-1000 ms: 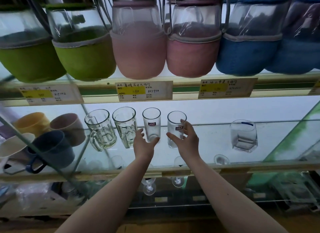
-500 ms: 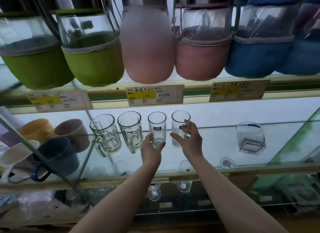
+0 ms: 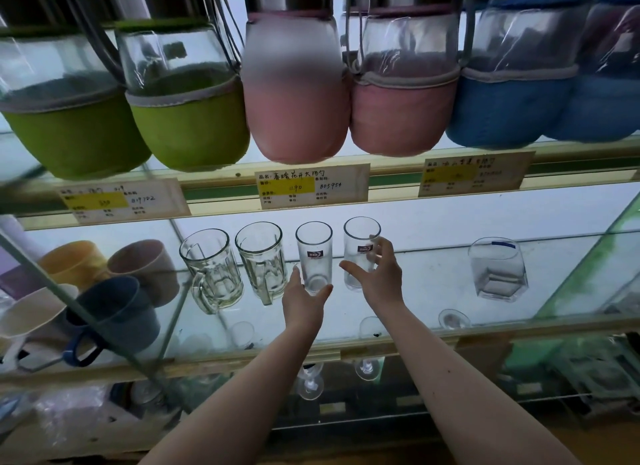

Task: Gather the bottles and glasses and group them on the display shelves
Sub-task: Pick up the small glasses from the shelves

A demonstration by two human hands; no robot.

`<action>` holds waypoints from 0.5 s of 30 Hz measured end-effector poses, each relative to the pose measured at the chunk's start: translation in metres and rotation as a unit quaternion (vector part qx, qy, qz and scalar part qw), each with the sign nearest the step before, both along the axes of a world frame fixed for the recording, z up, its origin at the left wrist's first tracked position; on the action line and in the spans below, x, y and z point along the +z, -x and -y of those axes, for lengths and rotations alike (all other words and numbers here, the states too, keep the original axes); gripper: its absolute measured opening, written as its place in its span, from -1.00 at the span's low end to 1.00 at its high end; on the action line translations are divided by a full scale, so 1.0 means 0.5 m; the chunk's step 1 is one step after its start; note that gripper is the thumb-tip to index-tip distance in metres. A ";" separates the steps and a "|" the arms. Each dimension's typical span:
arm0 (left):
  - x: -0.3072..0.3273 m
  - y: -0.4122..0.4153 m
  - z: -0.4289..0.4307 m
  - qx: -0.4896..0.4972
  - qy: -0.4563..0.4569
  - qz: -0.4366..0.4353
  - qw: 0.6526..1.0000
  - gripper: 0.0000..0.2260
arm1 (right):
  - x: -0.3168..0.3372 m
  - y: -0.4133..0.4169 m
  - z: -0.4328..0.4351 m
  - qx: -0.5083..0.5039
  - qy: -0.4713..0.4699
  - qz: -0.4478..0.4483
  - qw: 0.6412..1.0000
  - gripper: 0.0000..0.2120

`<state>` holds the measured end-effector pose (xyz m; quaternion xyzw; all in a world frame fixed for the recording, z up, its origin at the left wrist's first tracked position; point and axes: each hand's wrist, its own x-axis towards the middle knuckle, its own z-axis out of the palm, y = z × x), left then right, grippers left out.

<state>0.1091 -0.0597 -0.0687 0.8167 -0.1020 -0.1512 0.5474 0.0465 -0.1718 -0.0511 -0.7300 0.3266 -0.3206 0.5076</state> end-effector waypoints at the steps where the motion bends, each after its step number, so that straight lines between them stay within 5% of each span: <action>1: 0.001 0.003 -0.002 0.000 -0.002 -0.005 1.000 -0.29 | 0.001 0.002 0.000 0.015 -0.007 -0.006 1.000 -0.25; 5: 0.007 0.014 -0.011 -0.005 -0.011 -0.020 1.000 -0.30 | 0.004 0.026 -0.012 0.046 -0.043 -0.026 0.998 -0.09; 11: 0.026 0.055 -0.029 -0.009 -0.018 -0.031 0.999 -0.29 | 0.020 0.077 -0.036 0.033 -0.068 -0.007 0.997 -0.19; 15: 0.051 0.097 -0.041 0.035 0.015 -0.002 0.999 -0.48 | 0.036 0.119 -0.048 0.028 -0.071 0.019 0.997 -0.29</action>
